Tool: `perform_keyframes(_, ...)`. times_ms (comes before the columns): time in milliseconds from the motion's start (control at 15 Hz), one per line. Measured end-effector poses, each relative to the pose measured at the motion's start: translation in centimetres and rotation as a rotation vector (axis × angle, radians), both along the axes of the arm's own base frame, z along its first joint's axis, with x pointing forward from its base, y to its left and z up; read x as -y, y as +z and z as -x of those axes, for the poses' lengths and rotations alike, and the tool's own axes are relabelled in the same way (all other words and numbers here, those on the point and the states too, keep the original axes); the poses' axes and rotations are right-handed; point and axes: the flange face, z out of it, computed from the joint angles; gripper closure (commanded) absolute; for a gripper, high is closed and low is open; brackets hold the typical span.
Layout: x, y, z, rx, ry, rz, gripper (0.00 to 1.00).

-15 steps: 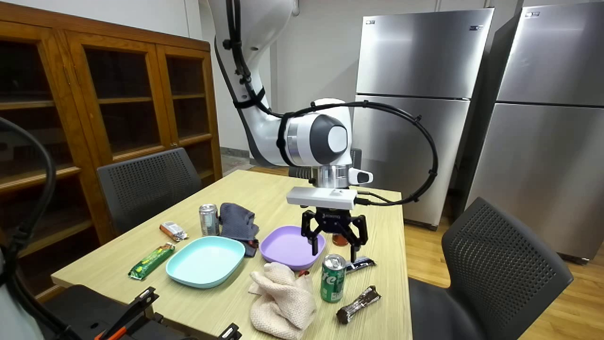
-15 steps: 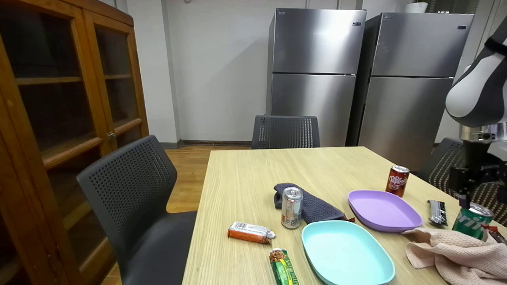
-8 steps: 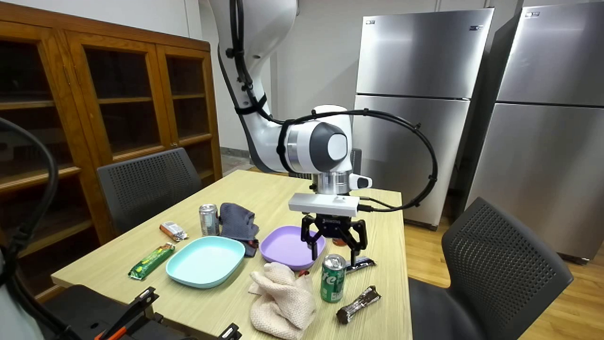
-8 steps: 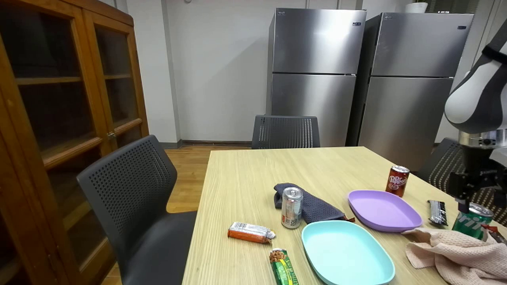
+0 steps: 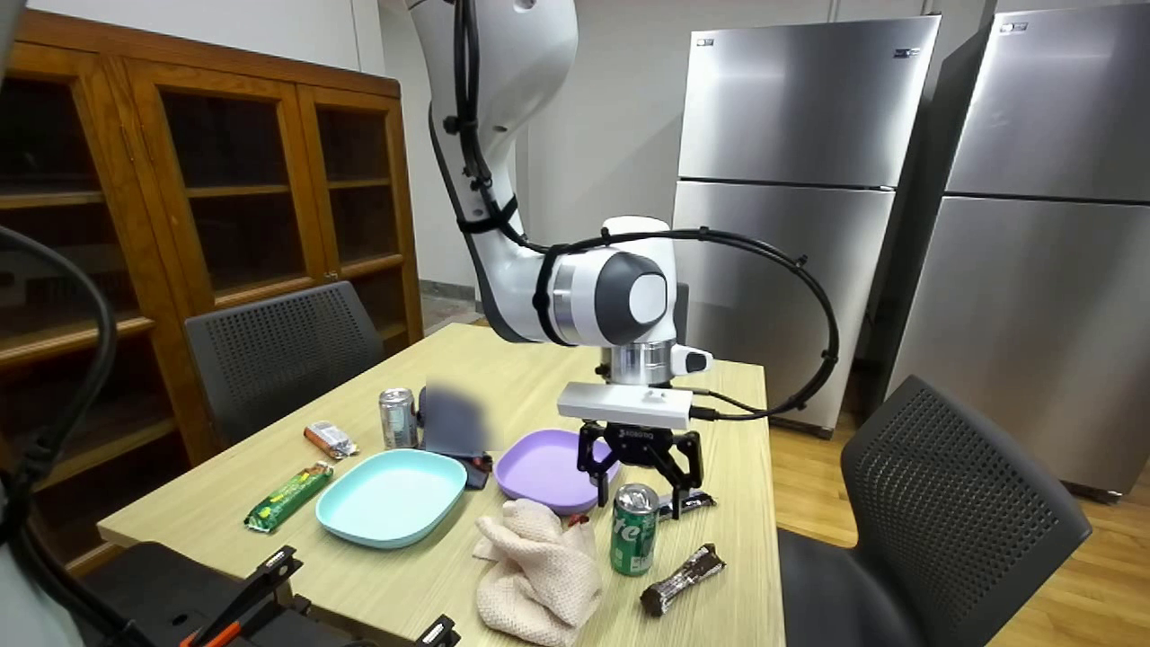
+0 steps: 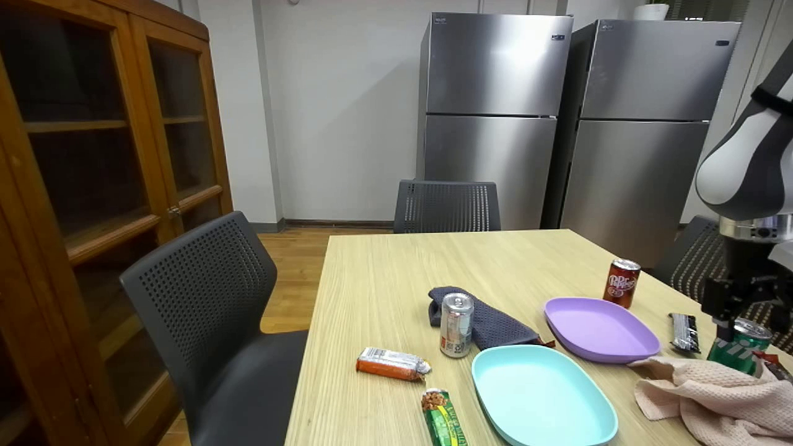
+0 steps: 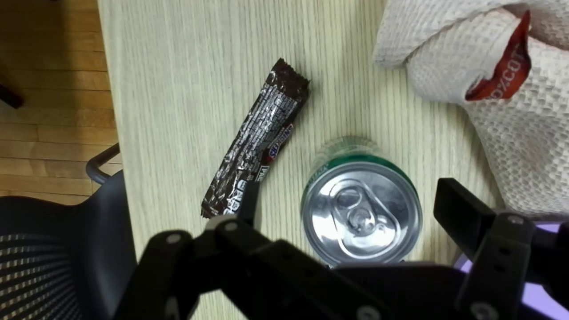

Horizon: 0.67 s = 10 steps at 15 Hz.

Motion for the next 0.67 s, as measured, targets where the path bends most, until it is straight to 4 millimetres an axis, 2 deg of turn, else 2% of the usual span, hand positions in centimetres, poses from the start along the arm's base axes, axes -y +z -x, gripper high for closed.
perform_keyframes(667, 0.03, -0.18, -0.11, 0.012, 0.005, 0.004, 0.00)
